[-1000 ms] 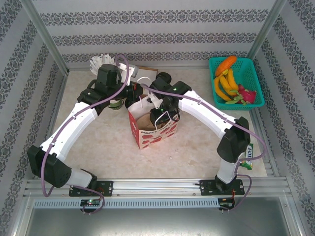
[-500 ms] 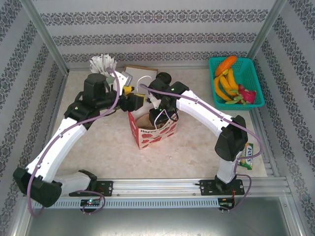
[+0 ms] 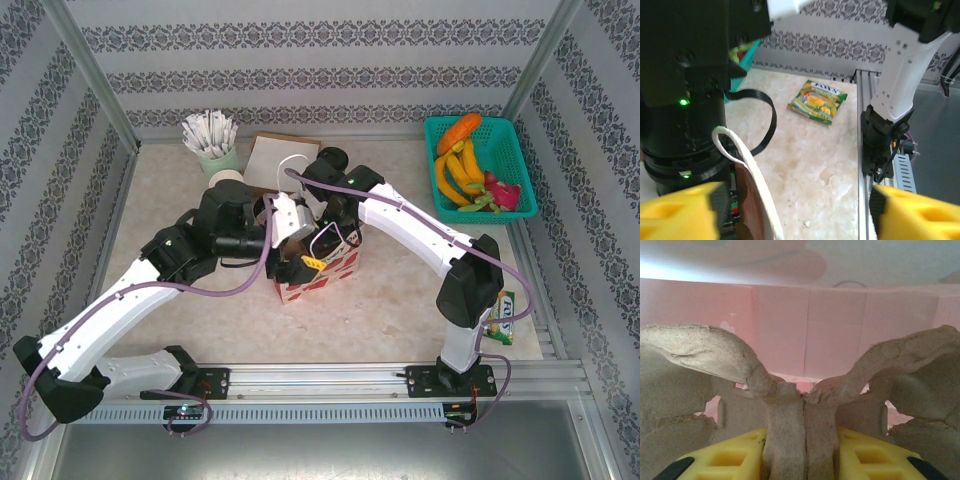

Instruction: Pack the takeout coffee

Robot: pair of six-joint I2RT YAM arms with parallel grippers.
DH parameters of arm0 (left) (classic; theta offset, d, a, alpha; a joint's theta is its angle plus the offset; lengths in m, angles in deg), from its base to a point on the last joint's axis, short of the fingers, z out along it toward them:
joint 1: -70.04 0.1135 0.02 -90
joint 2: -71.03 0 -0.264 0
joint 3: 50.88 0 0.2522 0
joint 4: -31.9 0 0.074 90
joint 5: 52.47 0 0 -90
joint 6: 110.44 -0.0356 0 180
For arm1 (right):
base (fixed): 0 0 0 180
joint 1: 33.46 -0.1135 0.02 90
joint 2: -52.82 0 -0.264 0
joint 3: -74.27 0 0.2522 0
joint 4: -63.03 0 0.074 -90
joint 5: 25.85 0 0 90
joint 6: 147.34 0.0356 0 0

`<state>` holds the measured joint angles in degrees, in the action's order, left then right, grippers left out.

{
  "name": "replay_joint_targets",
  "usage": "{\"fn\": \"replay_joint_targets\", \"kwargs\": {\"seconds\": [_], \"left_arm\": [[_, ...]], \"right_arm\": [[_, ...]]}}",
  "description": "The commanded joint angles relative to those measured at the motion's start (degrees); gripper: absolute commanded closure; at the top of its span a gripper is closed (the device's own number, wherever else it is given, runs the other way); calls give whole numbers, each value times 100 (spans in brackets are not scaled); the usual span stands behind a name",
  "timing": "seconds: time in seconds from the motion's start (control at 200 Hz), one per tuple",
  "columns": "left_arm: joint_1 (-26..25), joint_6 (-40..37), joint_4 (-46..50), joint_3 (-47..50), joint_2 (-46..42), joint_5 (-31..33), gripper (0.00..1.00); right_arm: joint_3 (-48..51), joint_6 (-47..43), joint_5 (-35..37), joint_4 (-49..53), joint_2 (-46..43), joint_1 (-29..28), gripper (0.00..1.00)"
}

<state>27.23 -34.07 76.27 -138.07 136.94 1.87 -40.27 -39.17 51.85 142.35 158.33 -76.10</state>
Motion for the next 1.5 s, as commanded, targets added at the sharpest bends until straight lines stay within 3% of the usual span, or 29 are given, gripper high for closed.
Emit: {"fn": "replay_joint_targets", "kwargs": {"seconds": [0.0,0.07,0.205,0.465,0.719,0.979,1.129,1.244,1.494], "left_arm": [[-203,-300,205,-250,189,-89,56],[-324,-387,225,-356,278,-417,69],[-521,-810,443,-550,318,-698,78],[-619,-1396,1069,-1088,696,-1482,76],[-624,-1550,894,-911,648,-1171,68],[-624,-1347,516,-751,655,-821,65],[-624,-1248,446,-979,1007,-1038,65],[-624,-1648,885,-1253,1152,-1442,69],[-510,-2486,900,-762,405,-1820,74]], "right_arm": [[-176,211,27,117,66,-38,65],[-172,319,-11,90,66,-59,65],[-214,552,3,150,150,-66,65],[-404,776,150,389,450,-144,65],[-358,823,523,507,506,-263,64],[-344,1224,803,300,470,-289,64],[-14,1879,271,-600,330,-282,63],[-31,1942,39,-634,403,-272,63],[243,1815,63,-442,389,-72,62]]}}
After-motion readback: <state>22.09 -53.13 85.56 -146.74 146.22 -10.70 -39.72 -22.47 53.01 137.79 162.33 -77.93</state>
